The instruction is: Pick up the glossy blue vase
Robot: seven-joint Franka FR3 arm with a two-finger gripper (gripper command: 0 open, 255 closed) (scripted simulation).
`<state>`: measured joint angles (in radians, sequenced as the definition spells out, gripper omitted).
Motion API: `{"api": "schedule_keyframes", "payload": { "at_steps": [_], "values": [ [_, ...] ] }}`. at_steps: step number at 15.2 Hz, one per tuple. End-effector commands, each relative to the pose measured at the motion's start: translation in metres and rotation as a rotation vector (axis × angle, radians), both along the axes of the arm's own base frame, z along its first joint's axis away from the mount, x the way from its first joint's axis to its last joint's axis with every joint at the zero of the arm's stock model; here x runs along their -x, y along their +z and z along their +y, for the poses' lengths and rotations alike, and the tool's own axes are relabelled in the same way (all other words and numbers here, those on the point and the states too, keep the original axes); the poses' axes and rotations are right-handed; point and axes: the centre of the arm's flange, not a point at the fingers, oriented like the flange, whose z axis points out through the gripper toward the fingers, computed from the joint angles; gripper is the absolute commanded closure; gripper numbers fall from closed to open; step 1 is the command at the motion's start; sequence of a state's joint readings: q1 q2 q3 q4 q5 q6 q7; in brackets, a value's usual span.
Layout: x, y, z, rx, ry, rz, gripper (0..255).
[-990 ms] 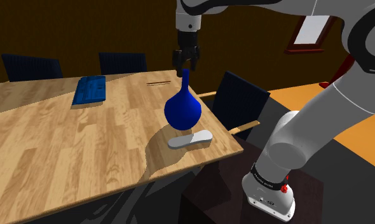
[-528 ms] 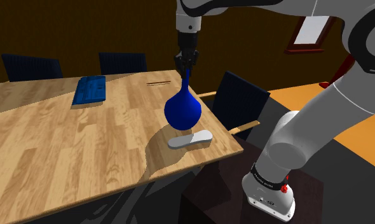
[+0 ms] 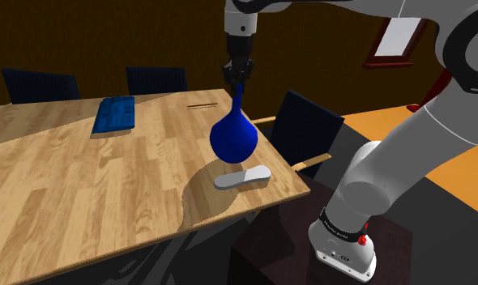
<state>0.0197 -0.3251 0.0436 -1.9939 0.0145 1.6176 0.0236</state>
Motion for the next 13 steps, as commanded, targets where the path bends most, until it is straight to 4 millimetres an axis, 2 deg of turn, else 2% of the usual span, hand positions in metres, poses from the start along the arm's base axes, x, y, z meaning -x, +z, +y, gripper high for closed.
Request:
{"api": "schedule_keyframes", "payload": {
  "at_steps": [1,11,13],
  "values": [
    [0.0,0.011,-0.001,0.0,0.0,-0.001,255],
    [0.0,0.064,-0.001,0.0,0.0,-0.001,255],
    [0.0,0.065,-0.001,0.0,0.0,-0.001,255]
  ]
}}
